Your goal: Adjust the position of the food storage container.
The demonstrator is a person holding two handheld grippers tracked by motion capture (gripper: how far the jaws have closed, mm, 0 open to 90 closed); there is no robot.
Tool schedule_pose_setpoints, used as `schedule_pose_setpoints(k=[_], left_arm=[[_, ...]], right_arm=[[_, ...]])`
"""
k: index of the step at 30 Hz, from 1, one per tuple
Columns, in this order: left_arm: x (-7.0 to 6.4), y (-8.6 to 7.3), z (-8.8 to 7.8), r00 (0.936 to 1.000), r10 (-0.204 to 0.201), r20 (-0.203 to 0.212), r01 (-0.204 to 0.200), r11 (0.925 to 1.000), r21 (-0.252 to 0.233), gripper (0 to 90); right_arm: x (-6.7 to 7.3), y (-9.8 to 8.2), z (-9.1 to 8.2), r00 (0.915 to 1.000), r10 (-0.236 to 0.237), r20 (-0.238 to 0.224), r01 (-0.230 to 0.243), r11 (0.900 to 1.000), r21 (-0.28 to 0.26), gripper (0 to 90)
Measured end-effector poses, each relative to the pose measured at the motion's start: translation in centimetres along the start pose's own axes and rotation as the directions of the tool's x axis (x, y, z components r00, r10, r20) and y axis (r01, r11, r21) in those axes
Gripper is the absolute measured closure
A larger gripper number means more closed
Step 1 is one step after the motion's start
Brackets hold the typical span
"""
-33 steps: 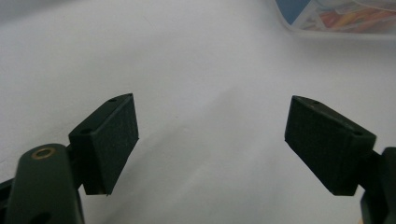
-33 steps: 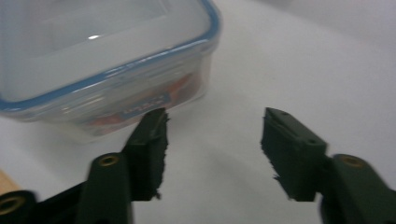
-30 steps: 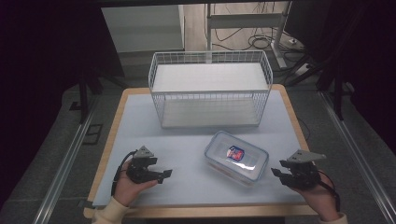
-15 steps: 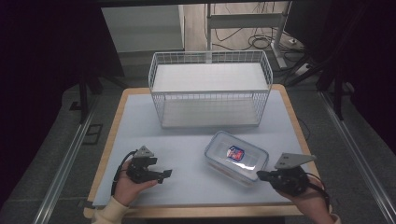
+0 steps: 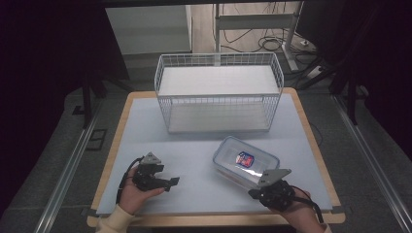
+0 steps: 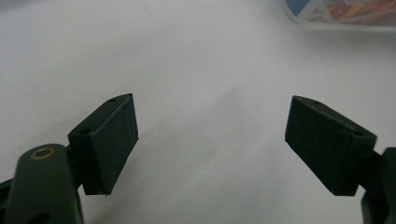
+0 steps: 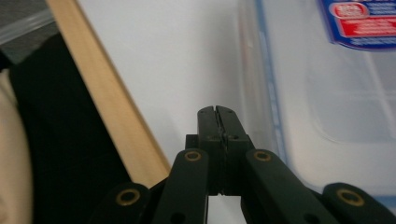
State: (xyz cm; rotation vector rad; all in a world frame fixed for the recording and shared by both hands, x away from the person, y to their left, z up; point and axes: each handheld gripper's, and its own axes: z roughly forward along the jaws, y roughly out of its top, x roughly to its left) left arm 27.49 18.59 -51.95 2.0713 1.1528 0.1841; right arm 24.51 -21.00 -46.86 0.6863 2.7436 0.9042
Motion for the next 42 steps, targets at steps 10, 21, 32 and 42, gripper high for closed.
schedule_pose_setpoints(k=[10, 21, 32, 42], left_arm=[[0.1, -0.1, 0.1, 1.0000, -0.006, -0.006, 0.006, 1.0000, 0.003, 16.3], [0.1, -0.1, 0.2, 1.0000, 0.003, -0.006, -0.003, 1.0000, 0.008, 16.4], [0.1, -0.1, 0.2, 1.0000, 0.005, -0.005, -0.004, 1.0000, 0.008, 16.3], [0.1, -0.1, 0.2, 0.9999, 0.007, -0.007, -0.007, 0.9999, 0.010, 16.3]], right_arm=[[-0.5, -0.5, -0.1, 0.9995, 0.024, 0.022, -0.024, 1.000, 0.003, 89.9], [-1.1, -1.0, -0.5, 0.9979, 0.041, 0.050, -0.042, 0.999, 0.014, 89.9], [-2.9, -2.1, -1.6, 0.9927, 0.094, 0.075, -0.094, 0.996, -0.008, 90.0], [-4.8, -2.8, -2.1, 0.9833, 0.146, 0.108, -0.144, 0.989, -0.026, 90.0]])
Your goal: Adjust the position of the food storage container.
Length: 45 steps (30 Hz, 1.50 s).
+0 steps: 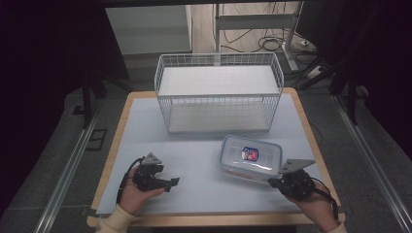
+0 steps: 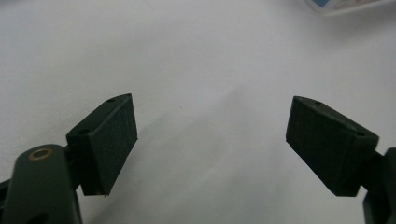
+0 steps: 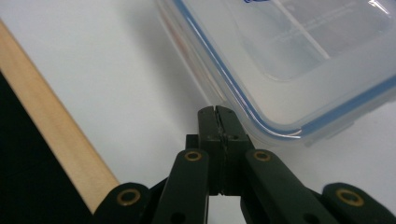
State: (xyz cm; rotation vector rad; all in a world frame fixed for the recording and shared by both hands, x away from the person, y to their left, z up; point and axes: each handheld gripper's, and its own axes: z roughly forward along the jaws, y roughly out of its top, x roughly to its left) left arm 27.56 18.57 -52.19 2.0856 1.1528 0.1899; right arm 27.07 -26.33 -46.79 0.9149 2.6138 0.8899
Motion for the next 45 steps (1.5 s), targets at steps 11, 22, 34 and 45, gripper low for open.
schedule_pose_setpoints(k=[11, 22, 34, 45], left_arm=[[-0.2, 0.1, 0.2, 1.0000, 0.002, -0.004, -0.002, 1.0000, 0.004, 16.3], [-0.1, 0.1, -0.1, 1.0000, -0.002, -0.002, 0.002, 1.0000, -0.007, 16.4], [-0.1, 0.1, 0.0, 0.9997, 0.005, -0.023, -0.006, 0.9994, -0.033, 16.9], [-0.3, 0.0, 0.0, 0.9996, 0.001, -0.029, -0.002, 0.9992, -0.040, 17.0]], right_arm=[[-2.8, -0.1, 0.1, 0.9965, 0.058, 0.059, -0.058, 0.998, -0.017, 90.0], [-4.3, 1.9, -2.9, 0.9875, 0.089, 0.130, -0.077, 0.992, -0.101, 90.0], [-10.2, 2.9, 1.1, 0.9535, 0.171, 0.248, -0.183, 0.983, 0.024, 90.0], [-9.6, 2.7, 2.8, 0.9613, 0.141, 0.237, -0.169, 0.980, 0.101, 90.0]])
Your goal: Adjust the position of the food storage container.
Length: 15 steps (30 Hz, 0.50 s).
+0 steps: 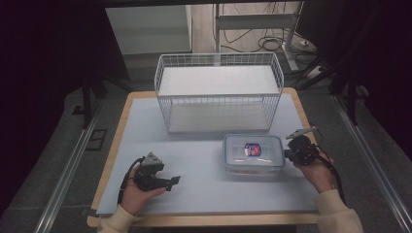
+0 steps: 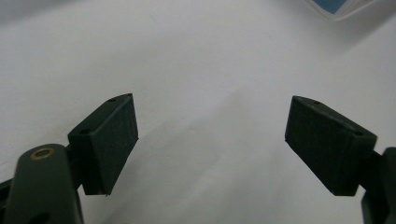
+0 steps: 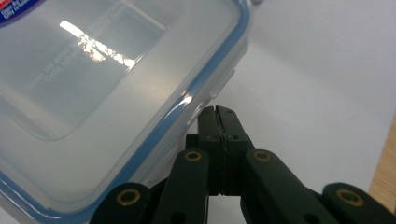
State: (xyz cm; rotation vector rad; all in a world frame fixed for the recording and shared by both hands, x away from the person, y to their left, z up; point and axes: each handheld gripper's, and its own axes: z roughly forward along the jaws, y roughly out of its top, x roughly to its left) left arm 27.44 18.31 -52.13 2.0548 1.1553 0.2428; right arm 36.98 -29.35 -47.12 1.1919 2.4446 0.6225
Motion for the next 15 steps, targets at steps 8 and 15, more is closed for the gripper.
schedule_pose_setpoints(k=[8, 15], left_arm=[[0.2, 0.0, 0.0, 0.9999, -0.008, -0.008, 0.008, 1.0000, -0.003, 17.0], [0.2, 0.0, 0.0, 0.9999, -0.008, -0.008, 0.008, 1.0000, -0.001, 17.0]], right_arm=[[0.4, 0.2, 0.3, 0.9998, -0.018, 0.008, 0.018, 1.000, 0.013, 90.0], [1.4, 1.4, 0.9, 0.9988, -0.049, 0.004, 0.049, 0.999, 0.006, 89.9]])
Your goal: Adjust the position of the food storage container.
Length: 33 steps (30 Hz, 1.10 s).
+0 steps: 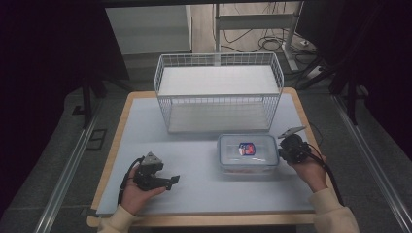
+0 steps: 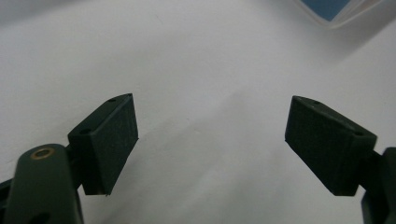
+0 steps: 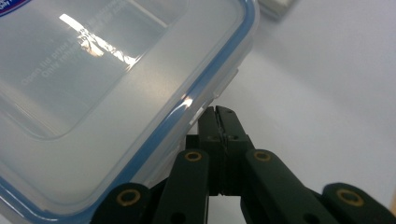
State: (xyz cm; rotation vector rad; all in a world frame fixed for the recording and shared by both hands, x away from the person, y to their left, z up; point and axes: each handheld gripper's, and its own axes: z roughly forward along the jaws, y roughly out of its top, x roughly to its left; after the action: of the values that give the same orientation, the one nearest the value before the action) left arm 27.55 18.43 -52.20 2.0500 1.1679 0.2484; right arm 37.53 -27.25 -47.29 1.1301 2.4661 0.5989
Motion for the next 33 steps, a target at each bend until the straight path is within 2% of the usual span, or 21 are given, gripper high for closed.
schedule_pose_setpoints(k=[3, 5, 6, 9, 17, 21, 23, 27, 33], left_arm=[[0.2, -0.1, 0.0, 1.0000, -0.007, 0.000, 0.007, 1.0000, -0.003, 17.0], [0.3, -0.1, 0.0, 1.0000, -0.006, -0.002, 0.006, 1.0000, -0.001, 17.0], [0.3, -0.1, 0.0, 1.0000, -0.009, -0.001, 0.009, 1.0000, -0.001, 17.0], [0.5, -0.1, 0.0, 0.9999, -0.012, -0.002, 0.012, 0.9999, 0.002, 17.0], [0.5, -0.1, -0.1, 0.9999, -0.016, 0.000, 0.016, 0.9999, -0.002, 17.1], [0.5, -0.2, -0.1, 0.9999, -0.016, 0.002, 0.016, 0.9999, -0.004, 17.1], [0.6, -0.2, -0.2, 0.9999, -0.017, 0.001, 0.017, 0.9998, -0.008, 17.1], [0.8, -0.2, -0.3, 0.9997, -0.022, -0.002, 0.022, 0.9997, -0.013, 17.1], [0.8, -0.1, -0.4, 0.9997, -0.026, -0.002, 0.026, 0.9996, -0.015, 17.2]], right_arm=[[1.3, 1.3, 0.7, 0.9990, -0.045, -0.009, 0.044, 0.999, -0.009, 89.9], [1.8, 1.5, 1.2, 0.9979, -0.041, -0.050, 0.040, 0.999, -0.028, 90.0], [2.0, 1.6, 1.3, 0.9976, -0.042, -0.055, 0.040, 0.998, -0.041, 90.0], [2.7, 2.1, 1.5, 0.9978, -0.059, -0.029, 0.058, 0.998, -0.033, 90.0], [5.5, 3.6, 2.2, 0.9914, -0.110, -0.072, 0.106, 0.993, -0.058, 90.0], [6.6, 3.9, 2.4, 0.9889, -0.133, -0.067, 0.128, 0.989, -0.071, 89.9], [6.5, 3.8, 2.3, 0.9893, -0.132, -0.064, 0.126, 0.989, -0.083, 89.9], [5.4, 3.4, 1.8, 0.9940, -0.088, -0.065, 0.080, 0.990, -0.119, 89.9], [3.7, 1.9, 0.8, 0.9933, -0.011, -0.115, -0.006, 0.989, -0.148, 89.9]])
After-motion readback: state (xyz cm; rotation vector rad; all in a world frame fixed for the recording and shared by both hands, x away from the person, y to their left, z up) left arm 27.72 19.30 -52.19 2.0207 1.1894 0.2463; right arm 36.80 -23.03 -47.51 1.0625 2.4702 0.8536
